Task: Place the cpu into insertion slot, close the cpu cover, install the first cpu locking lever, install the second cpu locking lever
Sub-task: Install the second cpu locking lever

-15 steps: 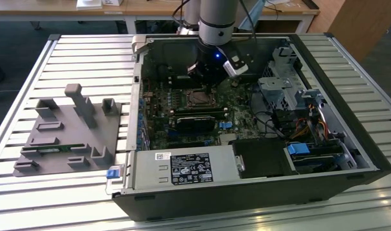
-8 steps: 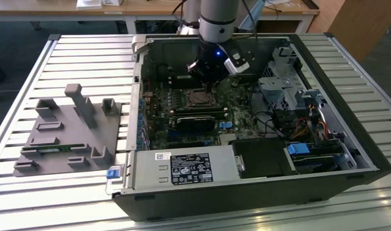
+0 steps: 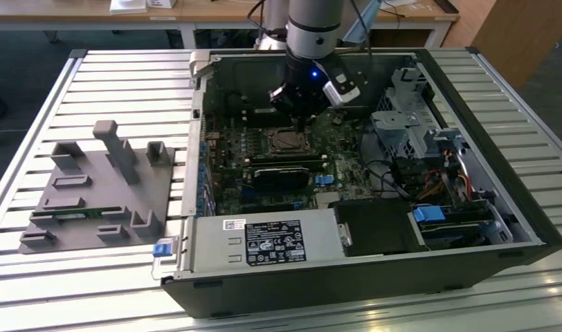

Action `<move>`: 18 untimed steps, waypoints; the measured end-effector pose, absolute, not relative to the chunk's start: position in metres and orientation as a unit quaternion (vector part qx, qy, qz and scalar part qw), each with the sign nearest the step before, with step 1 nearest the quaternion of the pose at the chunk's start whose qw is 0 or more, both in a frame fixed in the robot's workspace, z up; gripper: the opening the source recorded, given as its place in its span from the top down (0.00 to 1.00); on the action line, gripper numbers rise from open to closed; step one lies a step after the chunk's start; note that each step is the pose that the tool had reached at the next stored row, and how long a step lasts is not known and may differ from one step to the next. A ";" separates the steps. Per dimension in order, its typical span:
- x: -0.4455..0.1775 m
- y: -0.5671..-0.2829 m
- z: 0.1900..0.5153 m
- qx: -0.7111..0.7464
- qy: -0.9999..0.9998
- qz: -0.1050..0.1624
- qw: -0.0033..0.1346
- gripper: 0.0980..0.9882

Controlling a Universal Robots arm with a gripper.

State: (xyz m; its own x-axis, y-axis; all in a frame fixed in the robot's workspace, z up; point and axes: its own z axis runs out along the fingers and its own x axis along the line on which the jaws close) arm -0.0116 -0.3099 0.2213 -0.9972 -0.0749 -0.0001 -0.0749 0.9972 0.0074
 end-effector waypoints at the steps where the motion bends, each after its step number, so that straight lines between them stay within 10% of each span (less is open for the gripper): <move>1: -0.012 -0.311 0.221 0.037 -0.999 -0.004 0.000 0.99; 18: -0.012 -0.327 0.231 0.037 -0.999 -0.004 0.000 0.99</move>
